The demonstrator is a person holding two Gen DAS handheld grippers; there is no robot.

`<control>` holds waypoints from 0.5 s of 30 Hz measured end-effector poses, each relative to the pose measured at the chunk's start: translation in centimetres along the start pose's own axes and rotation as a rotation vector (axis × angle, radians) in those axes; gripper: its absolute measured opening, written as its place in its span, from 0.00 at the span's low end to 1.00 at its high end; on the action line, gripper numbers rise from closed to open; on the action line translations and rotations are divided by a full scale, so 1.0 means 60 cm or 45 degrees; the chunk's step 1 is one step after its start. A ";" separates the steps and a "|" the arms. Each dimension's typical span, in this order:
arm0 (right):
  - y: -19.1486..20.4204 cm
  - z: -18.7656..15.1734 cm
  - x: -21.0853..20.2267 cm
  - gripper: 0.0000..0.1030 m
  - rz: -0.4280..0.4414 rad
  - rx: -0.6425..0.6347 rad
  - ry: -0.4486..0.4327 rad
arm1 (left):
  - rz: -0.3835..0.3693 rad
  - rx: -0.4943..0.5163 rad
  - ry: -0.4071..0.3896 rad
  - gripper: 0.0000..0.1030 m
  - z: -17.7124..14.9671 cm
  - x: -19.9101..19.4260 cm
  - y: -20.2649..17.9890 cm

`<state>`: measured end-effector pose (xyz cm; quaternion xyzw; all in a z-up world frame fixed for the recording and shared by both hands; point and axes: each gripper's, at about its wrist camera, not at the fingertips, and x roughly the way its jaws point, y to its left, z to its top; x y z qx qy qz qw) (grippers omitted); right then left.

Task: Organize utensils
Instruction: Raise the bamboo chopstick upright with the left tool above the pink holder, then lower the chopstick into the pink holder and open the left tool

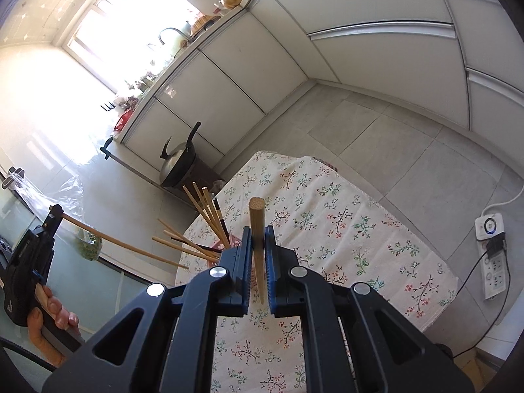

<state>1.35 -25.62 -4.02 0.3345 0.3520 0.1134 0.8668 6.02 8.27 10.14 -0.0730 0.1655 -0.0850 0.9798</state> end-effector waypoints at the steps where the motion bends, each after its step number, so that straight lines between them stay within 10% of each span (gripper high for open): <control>1: 0.000 0.000 0.004 0.08 -0.002 0.002 0.008 | 0.010 -0.001 -0.003 0.06 0.002 0.005 0.003; 15: 0.012 -0.004 0.022 0.08 -0.028 -0.024 0.031 | 0.116 -0.105 0.182 0.12 -0.052 0.110 0.046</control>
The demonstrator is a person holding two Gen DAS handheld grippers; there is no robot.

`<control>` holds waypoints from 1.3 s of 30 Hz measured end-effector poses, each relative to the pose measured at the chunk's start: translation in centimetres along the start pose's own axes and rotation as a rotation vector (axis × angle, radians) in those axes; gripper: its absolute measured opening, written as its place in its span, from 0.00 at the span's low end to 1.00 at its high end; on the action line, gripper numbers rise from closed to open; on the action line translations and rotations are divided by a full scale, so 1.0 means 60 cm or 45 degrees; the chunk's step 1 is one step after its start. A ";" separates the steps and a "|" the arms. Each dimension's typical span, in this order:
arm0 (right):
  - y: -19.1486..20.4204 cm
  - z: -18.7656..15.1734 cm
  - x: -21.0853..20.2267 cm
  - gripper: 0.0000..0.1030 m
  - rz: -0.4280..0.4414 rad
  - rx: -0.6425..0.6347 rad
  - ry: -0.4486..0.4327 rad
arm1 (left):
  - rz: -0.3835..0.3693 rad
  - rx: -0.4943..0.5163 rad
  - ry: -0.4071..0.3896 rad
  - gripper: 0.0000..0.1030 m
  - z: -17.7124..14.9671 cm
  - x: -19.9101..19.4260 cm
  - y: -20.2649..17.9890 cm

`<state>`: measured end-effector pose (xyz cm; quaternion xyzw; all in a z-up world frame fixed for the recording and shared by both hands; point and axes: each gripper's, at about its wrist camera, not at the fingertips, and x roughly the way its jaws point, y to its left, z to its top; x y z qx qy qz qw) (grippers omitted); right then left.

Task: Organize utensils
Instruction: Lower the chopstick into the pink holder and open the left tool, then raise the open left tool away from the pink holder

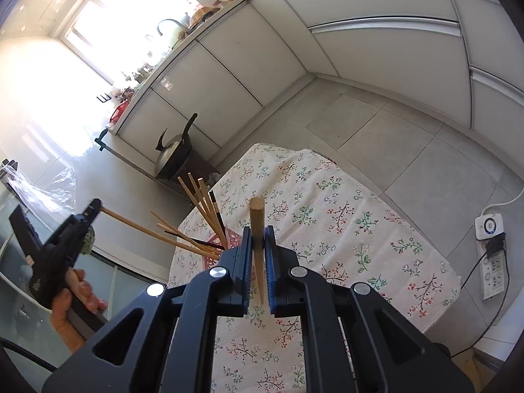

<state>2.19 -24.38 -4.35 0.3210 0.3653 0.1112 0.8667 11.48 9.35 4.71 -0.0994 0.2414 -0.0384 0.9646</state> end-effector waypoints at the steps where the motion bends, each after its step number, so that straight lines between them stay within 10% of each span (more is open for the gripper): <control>1: 0.002 0.001 0.000 0.08 0.003 0.000 -0.001 | 0.013 -0.025 -0.009 0.18 0.002 -0.006 0.007; 10: 0.051 0.036 -0.012 0.08 0.044 -0.014 -0.040 | 0.052 -0.158 -0.119 0.47 0.023 -0.074 0.060; 24: 0.222 0.103 0.057 0.08 -0.022 -0.258 -0.097 | 0.066 -0.140 -0.192 0.49 0.040 -0.116 0.076; 39: 0.242 0.085 0.173 0.12 -0.044 -0.316 -0.034 | 0.034 -0.041 -0.106 0.60 0.017 -0.079 0.041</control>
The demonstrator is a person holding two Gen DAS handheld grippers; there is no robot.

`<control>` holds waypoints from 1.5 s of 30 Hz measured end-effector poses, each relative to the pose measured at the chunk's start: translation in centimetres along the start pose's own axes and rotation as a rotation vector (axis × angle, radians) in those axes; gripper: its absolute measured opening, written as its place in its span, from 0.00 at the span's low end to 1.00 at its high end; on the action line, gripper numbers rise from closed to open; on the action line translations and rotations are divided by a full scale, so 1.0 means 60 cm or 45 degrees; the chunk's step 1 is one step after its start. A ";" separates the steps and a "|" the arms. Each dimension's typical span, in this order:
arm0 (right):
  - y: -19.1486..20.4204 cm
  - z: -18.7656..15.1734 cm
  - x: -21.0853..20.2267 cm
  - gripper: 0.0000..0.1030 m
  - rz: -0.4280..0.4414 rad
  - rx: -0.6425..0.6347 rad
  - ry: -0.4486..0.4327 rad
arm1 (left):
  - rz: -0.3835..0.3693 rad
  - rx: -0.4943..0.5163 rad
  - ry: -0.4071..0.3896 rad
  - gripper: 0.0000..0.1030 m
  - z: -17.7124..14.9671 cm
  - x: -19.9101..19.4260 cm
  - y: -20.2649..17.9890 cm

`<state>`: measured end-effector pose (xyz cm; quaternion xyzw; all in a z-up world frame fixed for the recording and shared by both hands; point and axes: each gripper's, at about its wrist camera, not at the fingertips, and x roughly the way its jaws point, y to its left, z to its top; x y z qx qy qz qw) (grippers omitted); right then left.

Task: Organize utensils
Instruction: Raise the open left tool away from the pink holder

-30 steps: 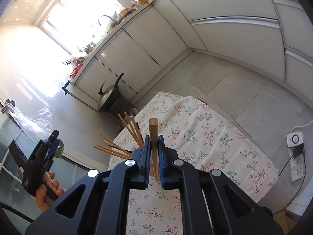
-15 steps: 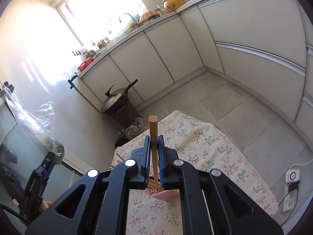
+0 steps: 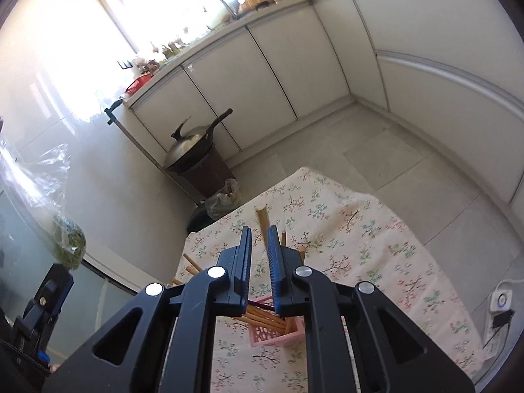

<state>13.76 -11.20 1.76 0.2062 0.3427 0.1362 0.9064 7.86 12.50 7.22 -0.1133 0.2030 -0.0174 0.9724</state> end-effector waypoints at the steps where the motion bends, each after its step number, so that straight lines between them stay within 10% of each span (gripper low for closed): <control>1: 0.004 -0.005 -0.018 0.12 -0.015 -0.038 -0.029 | 0.000 0.007 -0.009 0.64 -0.003 -0.003 -0.007; 10: -0.014 -0.044 -0.166 0.39 -0.126 -0.117 -0.213 | 0.057 0.141 -0.131 0.93 -0.034 -0.050 -0.096; 31: -0.094 -0.087 -0.237 0.93 -0.407 -0.080 -0.374 | 0.145 0.304 -0.160 0.93 -0.085 -0.061 -0.168; 37: -0.098 -0.100 -0.230 0.94 -0.533 -0.131 -0.368 | 0.005 0.175 -0.164 0.93 -0.096 -0.068 -0.156; 45: -0.101 -0.106 -0.229 0.94 -0.571 -0.151 -0.366 | 0.099 0.291 -0.080 0.93 -0.110 -0.044 -0.174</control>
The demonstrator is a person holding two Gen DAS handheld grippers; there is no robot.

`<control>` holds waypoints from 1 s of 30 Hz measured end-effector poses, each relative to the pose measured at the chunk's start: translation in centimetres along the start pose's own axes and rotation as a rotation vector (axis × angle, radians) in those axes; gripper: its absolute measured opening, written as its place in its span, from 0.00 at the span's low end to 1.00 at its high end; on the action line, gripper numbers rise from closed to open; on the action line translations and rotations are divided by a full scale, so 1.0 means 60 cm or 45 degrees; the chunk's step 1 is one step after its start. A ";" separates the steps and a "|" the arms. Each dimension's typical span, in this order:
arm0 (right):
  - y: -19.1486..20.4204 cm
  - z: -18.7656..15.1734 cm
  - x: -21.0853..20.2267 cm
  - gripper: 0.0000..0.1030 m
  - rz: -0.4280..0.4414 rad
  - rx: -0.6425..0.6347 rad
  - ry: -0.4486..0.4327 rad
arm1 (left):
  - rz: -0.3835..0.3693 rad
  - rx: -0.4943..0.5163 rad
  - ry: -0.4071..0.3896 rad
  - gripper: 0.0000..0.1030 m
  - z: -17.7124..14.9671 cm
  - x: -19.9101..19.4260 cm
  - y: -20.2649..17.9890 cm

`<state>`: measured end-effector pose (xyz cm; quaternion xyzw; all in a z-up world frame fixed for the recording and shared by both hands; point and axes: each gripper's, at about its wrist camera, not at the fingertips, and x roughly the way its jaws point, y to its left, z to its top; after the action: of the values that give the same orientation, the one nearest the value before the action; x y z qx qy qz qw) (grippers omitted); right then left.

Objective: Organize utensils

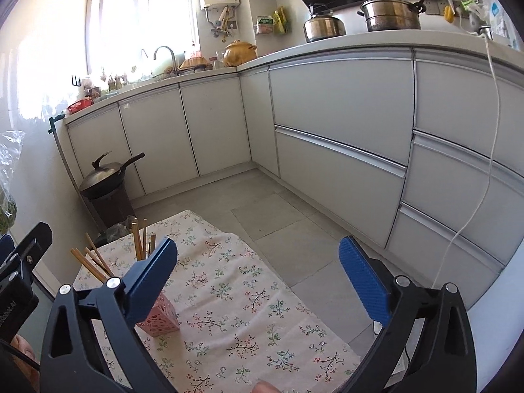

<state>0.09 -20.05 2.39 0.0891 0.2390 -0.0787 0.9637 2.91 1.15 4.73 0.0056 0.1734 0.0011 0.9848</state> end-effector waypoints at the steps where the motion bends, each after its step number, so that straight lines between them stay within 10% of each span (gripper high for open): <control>1: 0.001 -0.002 0.000 0.94 0.000 0.000 0.007 | 0.007 0.011 0.005 0.93 -0.001 0.001 -0.002; 30: 0.000 -0.018 0.029 0.94 0.009 0.014 0.113 | 0.009 0.055 0.113 0.93 -0.024 0.041 -0.005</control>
<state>1.09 -20.03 0.63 0.0985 0.2808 -0.0724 0.9519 4.75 0.88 2.50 0.0274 0.2167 0.0010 0.9759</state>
